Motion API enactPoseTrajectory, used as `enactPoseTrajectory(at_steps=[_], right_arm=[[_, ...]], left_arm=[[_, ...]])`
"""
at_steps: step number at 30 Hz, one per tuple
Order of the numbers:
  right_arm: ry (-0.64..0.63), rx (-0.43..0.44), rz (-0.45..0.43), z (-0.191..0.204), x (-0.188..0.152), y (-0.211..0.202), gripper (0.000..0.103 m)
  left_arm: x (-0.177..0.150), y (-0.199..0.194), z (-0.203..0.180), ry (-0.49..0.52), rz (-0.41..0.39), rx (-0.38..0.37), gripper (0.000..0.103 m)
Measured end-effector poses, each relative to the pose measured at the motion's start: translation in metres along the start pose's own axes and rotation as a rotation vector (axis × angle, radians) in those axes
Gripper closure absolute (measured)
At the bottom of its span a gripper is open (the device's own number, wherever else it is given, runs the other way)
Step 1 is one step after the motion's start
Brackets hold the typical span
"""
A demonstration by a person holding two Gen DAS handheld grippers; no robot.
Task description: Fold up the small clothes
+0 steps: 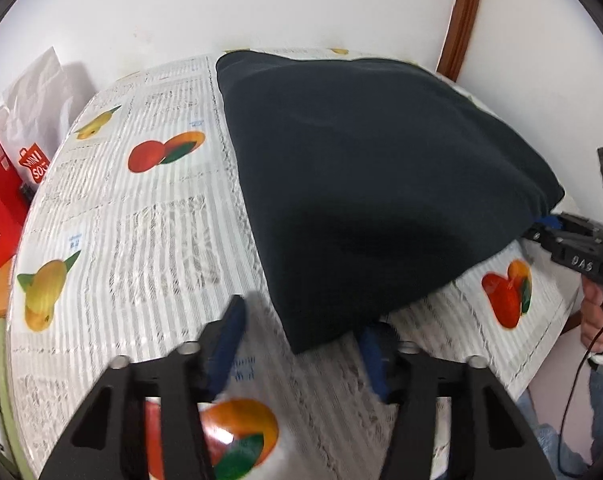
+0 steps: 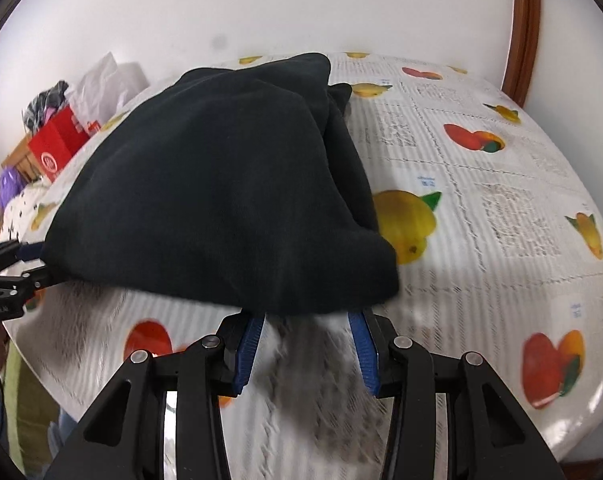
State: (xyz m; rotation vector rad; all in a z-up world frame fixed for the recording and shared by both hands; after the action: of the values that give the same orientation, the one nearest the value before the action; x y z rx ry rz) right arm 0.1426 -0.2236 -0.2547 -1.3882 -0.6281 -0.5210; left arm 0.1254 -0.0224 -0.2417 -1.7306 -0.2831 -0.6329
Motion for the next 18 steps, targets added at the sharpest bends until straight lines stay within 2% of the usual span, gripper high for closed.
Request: enactPoseTrajectory(at_steps=[1, 4, 12, 18], right_arm=[[0.003, 0.004, 0.000, 0.002, 0.003, 0.002, 0.061], [0.002, 0.011, -0.013, 0.007, 0.014, 0.010, 0.062], [0.051, 0.041, -0.027, 0.009, 0.055, 0.039, 0.063], [0.086, 0.058, -0.010, -0.007, 0.070, 0.044, 0.063]], left_arm=[[0.003, 0.002, 0.001, -0.012, -0.003, -0.025, 0.067], [0.014, 0.008, 0.007, -0.028, -0.010, -0.025, 0.071], [0.057, 0.031, 0.036, -0.123, -0.023, 0.011, 0.072], [0.064, 0.042, 0.043, -0.143, 0.009, -0.009, 0.069]])
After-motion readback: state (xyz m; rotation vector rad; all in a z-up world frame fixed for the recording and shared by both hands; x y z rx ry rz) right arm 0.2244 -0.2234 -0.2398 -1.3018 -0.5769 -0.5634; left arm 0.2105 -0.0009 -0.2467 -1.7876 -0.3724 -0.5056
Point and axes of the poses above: each gripper's, at about its wrist camera, not at the fingertips, and y roughly the way its jaws point, z to its left, x to its top, the point moved 9 cm from there along y, roughly the way its jaws point, and after that the axes turned 4 degrees about -x, right-handed, at the moved point
